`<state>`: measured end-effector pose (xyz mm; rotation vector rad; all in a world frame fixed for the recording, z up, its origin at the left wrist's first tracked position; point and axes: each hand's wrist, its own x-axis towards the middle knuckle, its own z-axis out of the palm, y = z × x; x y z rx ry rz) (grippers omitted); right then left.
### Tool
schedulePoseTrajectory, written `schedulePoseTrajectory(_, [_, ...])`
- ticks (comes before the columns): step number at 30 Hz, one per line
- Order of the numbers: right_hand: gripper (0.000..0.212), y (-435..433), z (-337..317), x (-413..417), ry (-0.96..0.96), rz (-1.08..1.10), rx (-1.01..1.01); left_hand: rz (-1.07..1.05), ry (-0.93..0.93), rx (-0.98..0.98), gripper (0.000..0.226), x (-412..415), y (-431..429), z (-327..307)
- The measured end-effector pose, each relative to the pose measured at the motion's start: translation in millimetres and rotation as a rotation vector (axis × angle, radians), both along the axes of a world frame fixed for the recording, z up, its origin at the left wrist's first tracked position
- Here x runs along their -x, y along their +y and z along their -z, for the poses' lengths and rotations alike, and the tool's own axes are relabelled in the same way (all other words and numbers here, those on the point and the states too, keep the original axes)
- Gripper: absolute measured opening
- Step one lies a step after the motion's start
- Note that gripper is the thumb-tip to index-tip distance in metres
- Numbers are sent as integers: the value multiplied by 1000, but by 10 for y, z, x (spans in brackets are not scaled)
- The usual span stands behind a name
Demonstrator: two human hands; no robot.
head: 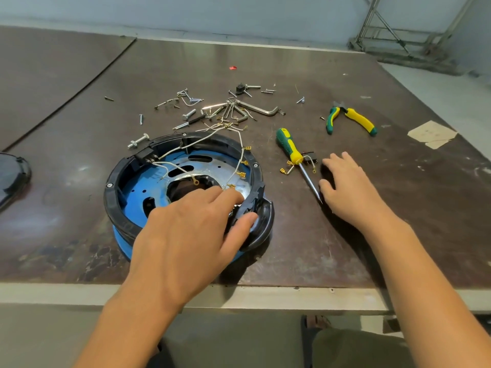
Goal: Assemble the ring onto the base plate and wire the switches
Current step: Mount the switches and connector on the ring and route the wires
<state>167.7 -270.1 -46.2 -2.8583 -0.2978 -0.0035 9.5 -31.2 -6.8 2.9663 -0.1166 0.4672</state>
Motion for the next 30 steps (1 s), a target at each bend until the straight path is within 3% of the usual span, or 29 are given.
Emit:
schedulePoseTrajectory(5, [26,8,-51,-18,-162,34,-125,21,-24,-16,44,-24,5,22])
schedulePoseTrajectory(10, [37,-1,-65,10,-109,13,-143,32,-13,-27,44,-25,12,24])
schedulePoseTrajectory(15, [29,-28,-62,3,-193,75,-278,27,0,-21,45,-22,16,10])
schedulePoseTrajectory(17, [29,-11,-76,20,-224,94,-422,28,2,-13,45,-23,18,8])
schedulePoseTrajectory(21, [29,94,-177,105,53,-17,-1124,25,11,-6,46,-15,16,-6])
schedulePoseTrajectory(23, [28,150,-235,177,203,-172,-1337,26,18,-6,48,-14,15,-13])
schedulePoseTrajectory(26, [25,187,-292,279,274,-401,-1400,35,26,0,50,-9,16,-12])
schedulePoseTrajectory(30, [25,225,-332,370,412,-488,-1411,28,19,-6,50,-20,19,-10])
